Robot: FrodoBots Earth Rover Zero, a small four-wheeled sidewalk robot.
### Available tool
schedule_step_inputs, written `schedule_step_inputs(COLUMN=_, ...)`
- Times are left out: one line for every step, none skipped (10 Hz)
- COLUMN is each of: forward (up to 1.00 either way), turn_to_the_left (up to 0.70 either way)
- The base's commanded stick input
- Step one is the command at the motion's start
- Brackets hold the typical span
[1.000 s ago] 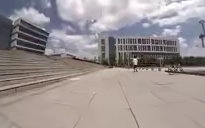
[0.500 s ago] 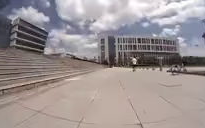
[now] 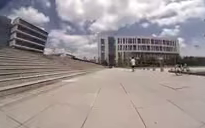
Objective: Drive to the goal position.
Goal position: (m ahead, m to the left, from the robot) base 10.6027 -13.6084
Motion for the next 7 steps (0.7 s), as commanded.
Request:
schedule_step_inputs(forward=0.7, turn_to_the_left=0.0)
schedule_step_inputs(forward=0.7, turn_to_the_left=0.0)
schedule_step_inputs(forward=0.7, turn_to_the_left=0.0)
schedule_step_inputs(forward=0.7, turn_to_the_left=0.0)
schedule_step_inputs(forward=0.7, turn_to_the_left=0.0)
schedule_step_inputs(forward=0.7, turn_to_the_left=0.0)
schedule_step_inputs(forward=0.7, turn_to_the_left=0.0)
